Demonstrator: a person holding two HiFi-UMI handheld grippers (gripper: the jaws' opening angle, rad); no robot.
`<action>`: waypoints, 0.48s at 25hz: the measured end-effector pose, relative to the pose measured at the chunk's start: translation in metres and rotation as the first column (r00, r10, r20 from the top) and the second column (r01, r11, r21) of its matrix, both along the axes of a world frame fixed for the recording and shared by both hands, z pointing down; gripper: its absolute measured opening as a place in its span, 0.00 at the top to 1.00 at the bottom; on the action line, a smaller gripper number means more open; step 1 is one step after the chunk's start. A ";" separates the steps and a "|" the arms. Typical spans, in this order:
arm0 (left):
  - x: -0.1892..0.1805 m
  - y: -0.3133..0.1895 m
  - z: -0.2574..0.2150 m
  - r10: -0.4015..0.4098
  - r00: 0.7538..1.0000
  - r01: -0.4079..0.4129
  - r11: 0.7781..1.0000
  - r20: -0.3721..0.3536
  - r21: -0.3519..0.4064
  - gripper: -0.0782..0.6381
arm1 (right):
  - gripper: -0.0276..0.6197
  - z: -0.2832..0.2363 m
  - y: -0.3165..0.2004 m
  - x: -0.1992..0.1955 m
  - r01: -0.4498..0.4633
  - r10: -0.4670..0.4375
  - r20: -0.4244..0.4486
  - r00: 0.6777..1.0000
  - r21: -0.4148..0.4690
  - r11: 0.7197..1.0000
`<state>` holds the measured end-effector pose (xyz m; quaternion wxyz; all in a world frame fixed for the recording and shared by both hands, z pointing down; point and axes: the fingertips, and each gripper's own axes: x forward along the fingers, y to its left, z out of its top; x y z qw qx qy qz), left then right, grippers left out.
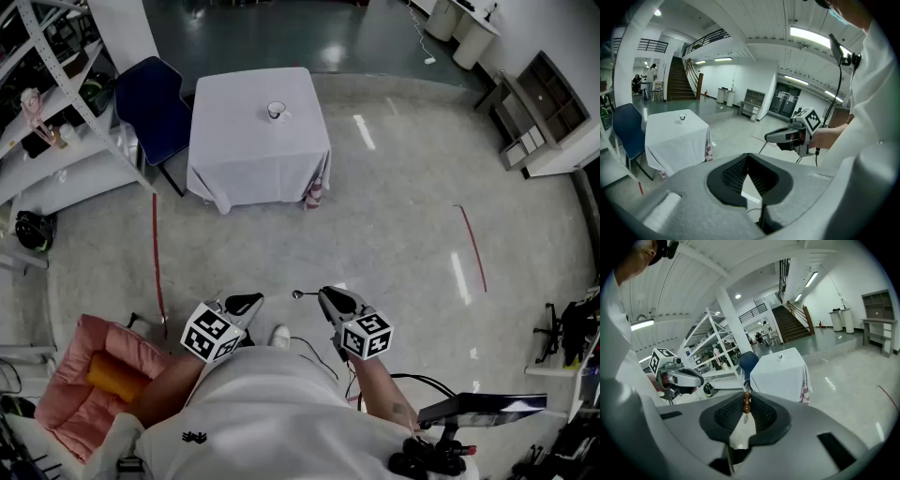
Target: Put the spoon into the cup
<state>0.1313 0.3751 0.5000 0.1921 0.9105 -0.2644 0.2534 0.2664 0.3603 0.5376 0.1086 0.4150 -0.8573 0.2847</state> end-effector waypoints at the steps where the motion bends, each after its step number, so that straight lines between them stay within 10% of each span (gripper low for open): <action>1: 0.002 -0.001 -0.002 0.004 1.000 -0.004 1.000 0.004 0.005 0.88 | 0.88 -0.001 -0.001 0.003 -0.003 0.003 0.001 1.000 0.006 1.000; 12: -0.016 -0.041 0.001 0.027 1.000 -0.027 1.000 0.000 0.015 0.88 | 0.88 0.005 -0.038 -0.014 -0.023 0.024 -0.002 1.000 0.014 1.000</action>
